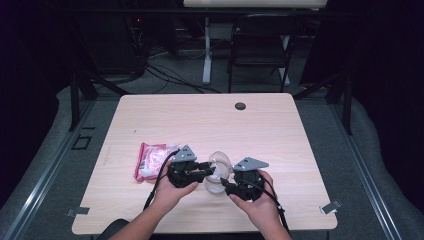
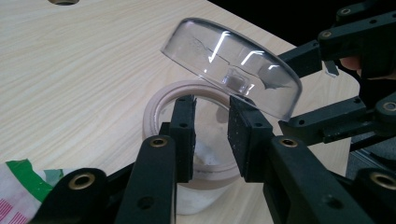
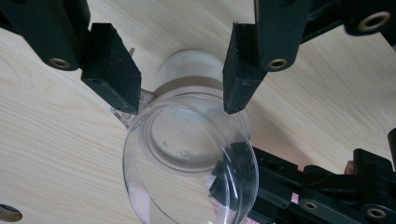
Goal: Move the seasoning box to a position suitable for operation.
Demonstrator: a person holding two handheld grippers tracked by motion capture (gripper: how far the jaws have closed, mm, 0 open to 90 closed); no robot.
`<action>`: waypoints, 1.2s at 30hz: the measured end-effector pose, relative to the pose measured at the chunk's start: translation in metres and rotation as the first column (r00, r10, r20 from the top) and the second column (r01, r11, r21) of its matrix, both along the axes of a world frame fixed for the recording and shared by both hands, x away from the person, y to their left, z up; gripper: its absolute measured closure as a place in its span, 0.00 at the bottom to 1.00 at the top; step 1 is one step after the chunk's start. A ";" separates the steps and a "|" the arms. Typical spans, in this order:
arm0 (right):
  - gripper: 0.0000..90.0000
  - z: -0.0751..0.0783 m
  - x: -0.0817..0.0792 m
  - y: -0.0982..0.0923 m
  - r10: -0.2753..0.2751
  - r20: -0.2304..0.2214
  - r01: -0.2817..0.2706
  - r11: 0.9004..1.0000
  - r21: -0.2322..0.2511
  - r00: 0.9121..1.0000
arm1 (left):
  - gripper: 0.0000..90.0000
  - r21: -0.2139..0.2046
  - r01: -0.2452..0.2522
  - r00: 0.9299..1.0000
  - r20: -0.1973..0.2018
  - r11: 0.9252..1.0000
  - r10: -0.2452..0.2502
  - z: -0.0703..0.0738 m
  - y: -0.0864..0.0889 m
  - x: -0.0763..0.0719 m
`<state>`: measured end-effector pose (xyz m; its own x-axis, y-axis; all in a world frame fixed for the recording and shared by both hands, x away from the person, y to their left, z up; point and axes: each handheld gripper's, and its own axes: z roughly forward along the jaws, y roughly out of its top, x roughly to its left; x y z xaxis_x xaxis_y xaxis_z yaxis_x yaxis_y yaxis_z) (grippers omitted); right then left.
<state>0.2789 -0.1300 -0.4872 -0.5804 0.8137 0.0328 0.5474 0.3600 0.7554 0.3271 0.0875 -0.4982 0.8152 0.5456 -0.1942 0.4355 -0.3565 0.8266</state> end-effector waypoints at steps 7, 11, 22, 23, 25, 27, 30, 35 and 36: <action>0.54 0.000 0.000 0.001 0.005 0.001 -0.005 1.000 0.005 1.000 | 0.72 0.032 -0.036 0.999 0.014 0.999 0.036 -0.003 0.001 0.003; 0.54 0.001 0.000 0.000 0.005 0.002 -0.005 1.000 0.010 1.000 | 0.69 0.047 -0.053 0.999 0.013 0.997 0.053 -0.007 0.001 0.005; 0.54 0.002 0.000 -0.002 0.004 0.002 -0.004 1.000 0.013 1.000 | 0.66 0.071 -0.071 0.997 -0.022 0.995 0.072 -0.017 0.001 0.012; 0.54 0.002 -0.001 -0.002 0.004 0.004 -0.004 1.000 0.012 1.000 | 0.66 0.069 -0.072 0.997 -0.020 0.995 0.074 -0.018 0.001 0.012; 0.54 0.003 -0.001 -0.004 0.001 0.005 -0.001 1.000 0.008 1.000 | 0.68 0.065 -0.066 0.997 -0.020 0.996 0.068 -0.018 0.001 0.011; 0.54 0.003 -0.001 -0.005 -0.003 0.008 0.003 1.000 0.010 1.000 | 0.69 0.068 -0.067 0.997 -0.019 0.995 0.068 -0.018 0.001 0.011; 0.54 0.004 -0.001 -0.007 -0.011 0.008 0.011 1.000 0.014 1.000 | 0.69 0.068 -0.067 0.997 -0.019 0.995 0.069 -0.018 0.001 0.011; 0.57 0.004 -0.001 -0.012 -0.024 0.010 0.024 0.999 0.028 1.000 | 0.69 0.067 -0.067 0.997 -0.019 0.995 0.069 -0.018 0.001 0.011; 0.60 0.004 -0.001 -0.013 -0.020 0.007 0.020 0.999 0.028 1.000 | 0.69 0.067 -0.067 0.997 -0.017 0.995 0.069 -0.018 0.001 0.011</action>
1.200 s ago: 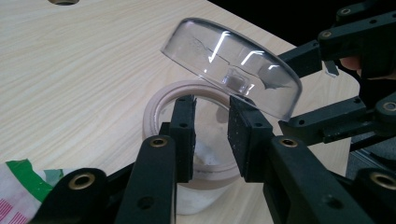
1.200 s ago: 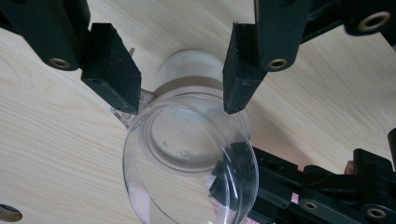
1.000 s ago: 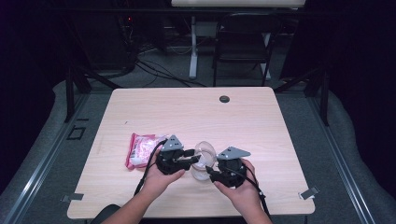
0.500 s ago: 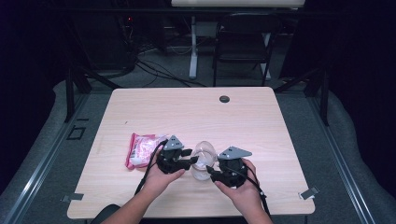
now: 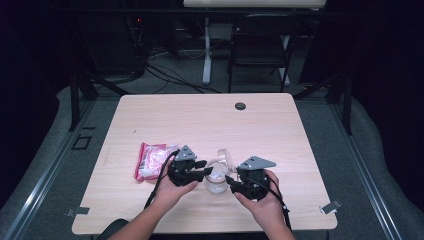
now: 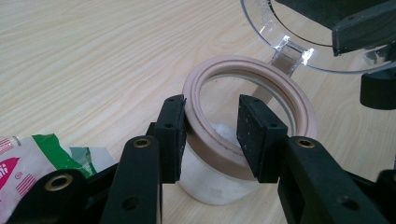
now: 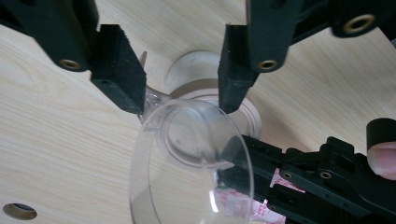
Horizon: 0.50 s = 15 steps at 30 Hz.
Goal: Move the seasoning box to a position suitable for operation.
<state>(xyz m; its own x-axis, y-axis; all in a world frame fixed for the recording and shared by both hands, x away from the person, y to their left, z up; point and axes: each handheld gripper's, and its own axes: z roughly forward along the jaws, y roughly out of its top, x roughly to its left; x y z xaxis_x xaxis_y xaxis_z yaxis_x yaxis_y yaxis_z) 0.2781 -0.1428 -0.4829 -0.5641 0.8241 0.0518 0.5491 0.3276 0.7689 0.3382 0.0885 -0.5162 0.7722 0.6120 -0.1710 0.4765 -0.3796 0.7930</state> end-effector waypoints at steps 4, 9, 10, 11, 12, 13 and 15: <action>0.65 0.001 0.000 -0.003 -0.003 0.004 0.003 1.000 0.004 1.000 | 0.69 0.000 0.001 1.000 -0.001 1.000 -0.001 0.000 0.000 0.000; 0.69 0.001 0.000 -0.008 -0.024 0.008 0.024 1.000 0.014 1.000 | 0.69 0.000 -0.001 1.000 0.000 1.000 0.001 0.000 0.000 0.000; 0.69 0.002 0.000 -0.010 -0.036 0.004 0.036 0.999 0.011 0.999 | 0.69 -0.001 -0.001 1.000 0.000 1.000 0.001 0.000 0.000 0.000; 0.70 0.001 0.001 -0.011 -0.043 0.002 0.043 0.999 0.017 0.999 | 0.69 0.000 0.000 1.000 0.001 1.000 0.000 0.000 0.000 0.000; 0.70 0.001 0.001 -0.013 -0.049 -0.003 0.049 0.999 0.024 0.999 | 0.69 -0.001 -0.002 1.000 0.000 1.000 0.002 0.000 0.000 0.000; 0.69 0.000 0.002 -0.015 -0.048 -0.012 0.049 0.998 0.041 0.999 | 0.69 -0.001 -0.002 1.000 0.000 1.000 0.002 0.000 0.000 -0.001; 0.69 0.000 0.002 -0.015 -0.052 -0.017 0.053 0.997 0.049 0.999 | 0.69 -0.001 -0.001 1.000 0.001 1.000 0.001 0.000 0.000 0.000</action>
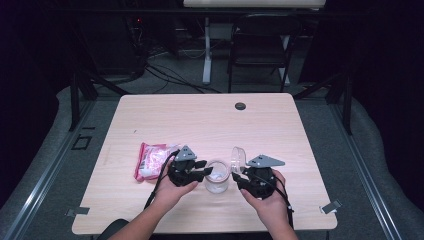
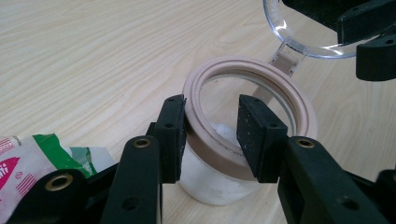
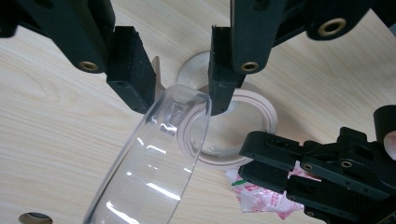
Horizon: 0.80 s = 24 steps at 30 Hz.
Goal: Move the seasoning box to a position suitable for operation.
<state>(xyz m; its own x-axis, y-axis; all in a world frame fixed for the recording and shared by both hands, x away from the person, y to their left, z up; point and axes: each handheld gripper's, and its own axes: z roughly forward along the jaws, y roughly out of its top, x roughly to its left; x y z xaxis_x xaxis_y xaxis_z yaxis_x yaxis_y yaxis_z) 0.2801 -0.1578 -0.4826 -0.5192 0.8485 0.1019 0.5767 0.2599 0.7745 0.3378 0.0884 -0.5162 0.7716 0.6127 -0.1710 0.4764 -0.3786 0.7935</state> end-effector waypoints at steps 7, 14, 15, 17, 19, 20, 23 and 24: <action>0.69 -0.001 0.004 0.002 -0.013 -0.003 0.013 1.000 0.005 1.000 | 0.68 -0.009 0.004 1.000 -0.011 1.000 -0.004 0.000 0.001 0.001; 0.74 0.000 0.011 -0.003 -0.029 -0.008 0.029 1.000 0.013 1.000 | 0.66 -0.030 0.006 1.000 0.001 1.000 -0.006 0.003 0.002 -0.001; 0.75 0.001 0.013 -0.005 -0.027 -0.010 0.027 1.000 0.012 1.000 | 0.66 -0.031 0.005 1.000 0.007 0.999 -0.005 0.004 0.003 -0.002; 0.76 0.001 0.016 -0.006 -0.029 -0.014 0.029 0.999 0.017 0.999 | 0.65 -0.037 0.006 1.000 0.012 0.999 -0.005 0.005 0.004 -0.003; 0.78 0.002 0.020 -0.008 -0.029 -0.016 0.029 0.999 0.020 0.999 | 0.64 -0.038 -0.001 1.000 0.021 0.999 0.002 0.006 0.006 -0.003; 0.79 0.002 0.021 -0.009 -0.030 -0.022 0.030 0.999 0.021 0.999 | 0.64 -0.036 -0.004 1.000 0.025 0.999 0.005 0.007 0.007 -0.003; 0.80 0.003 0.028 -0.012 -0.022 -0.029 0.023 0.999 0.035 0.999 | 0.62 -0.049 -0.023 0.999 0.031 0.999 0.024 0.010 0.014 -0.002; 0.80 0.003 0.030 -0.012 -0.018 -0.034 0.020 0.999 0.038 0.999 | 0.62 -0.054 -0.030 0.999 0.031 0.998 0.031 0.011 0.016 -0.002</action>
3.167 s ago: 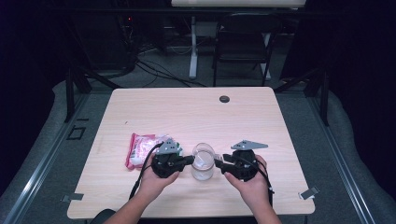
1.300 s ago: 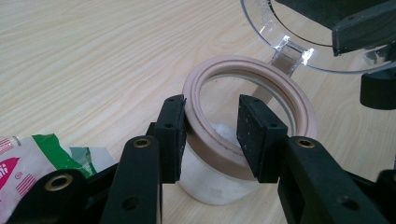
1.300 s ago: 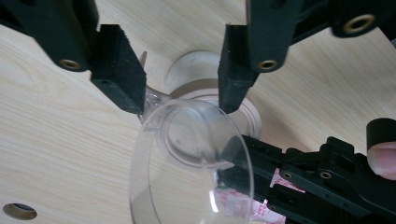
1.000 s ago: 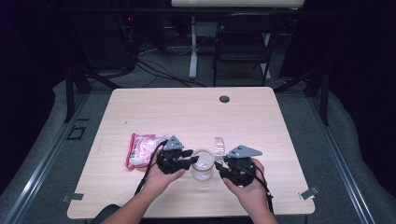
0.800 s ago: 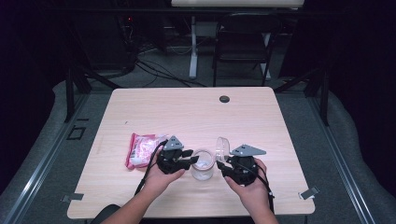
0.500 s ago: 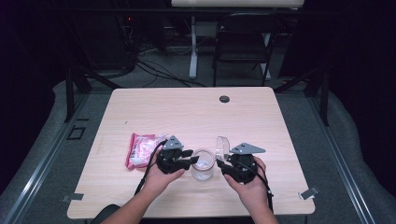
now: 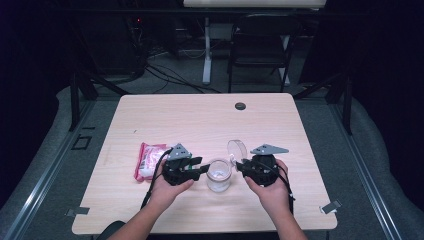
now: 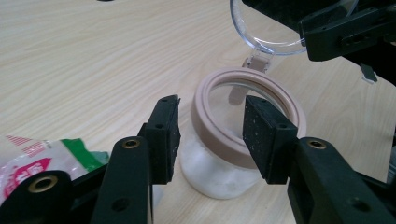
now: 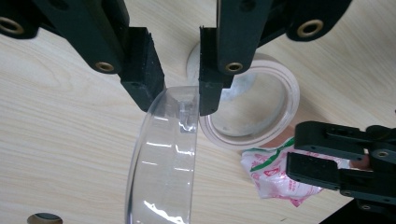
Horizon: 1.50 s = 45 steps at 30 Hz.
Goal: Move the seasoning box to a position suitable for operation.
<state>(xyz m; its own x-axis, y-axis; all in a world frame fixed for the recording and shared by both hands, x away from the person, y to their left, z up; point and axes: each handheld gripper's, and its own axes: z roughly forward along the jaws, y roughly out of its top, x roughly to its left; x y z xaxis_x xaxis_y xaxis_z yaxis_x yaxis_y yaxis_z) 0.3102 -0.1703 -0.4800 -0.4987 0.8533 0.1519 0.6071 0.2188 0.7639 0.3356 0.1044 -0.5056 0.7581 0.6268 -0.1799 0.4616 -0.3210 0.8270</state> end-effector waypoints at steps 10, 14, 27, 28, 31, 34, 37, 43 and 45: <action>0.81 0.000 0.019 -0.009 0.019 -0.025 -0.018 0.999 0.045 1.000 | 0.58 -0.007 -0.061 0.998 0.010 0.998 0.061 0.003 0.018 0.001; 0.81 -0.001 0.025 -0.010 0.025 -0.032 -0.023 0.998 0.060 0.999 | 0.56 0.002 -0.087 0.996 0.021 0.996 0.087 0.004 0.027 0.001; 0.81 -0.001 0.039 -0.011 0.052 -0.005 -0.052 0.997 0.061 0.999 | 0.51 0.020 -0.186 0.982 0.041 0.982 0.185 0.002 0.059 0.000; 0.79 -0.001 0.038 -0.012 0.054 -0.004 -0.053 0.996 0.070 0.999 | 0.51 0.017 -0.197 0.980 0.042 0.980 0.196 0.001 0.061 0.000; 0.74 0.001 0.036 -0.015 0.061 0.000 -0.061 0.995 0.081 0.998 | 0.50 0.026 -0.225 0.974 0.045 0.974 0.224 0.000 0.069 0.000; 0.70 0.003 0.034 -0.019 0.064 -0.002 -0.063 0.995 0.078 0.998 | 0.49 0.019 -0.232 0.971 0.068 0.973 0.230 -0.001 0.074 0.000; 0.61 0.005 0.031 -0.028 0.060 -0.016 -0.058 0.994 0.091 0.998 | 0.49 0.030 -0.277 0.954 0.129 0.961 0.271 -0.001 0.082 -0.001; 0.57 0.004 0.023 -0.042 0.046 -0.003 -0.046 0.995 0.088 0.999 | 0.52 0.032 -0.329 0.940 0.107 0.944 0.325 0.000 0.088 0.003; 0.57 0.002 0.020 -0.043 0.049 0.004 -0.049 0.997 0.057 0.999 | 0.53 0.016 -0.335 0.940 0.082 0.942 0.332 0.002 0.089 0.005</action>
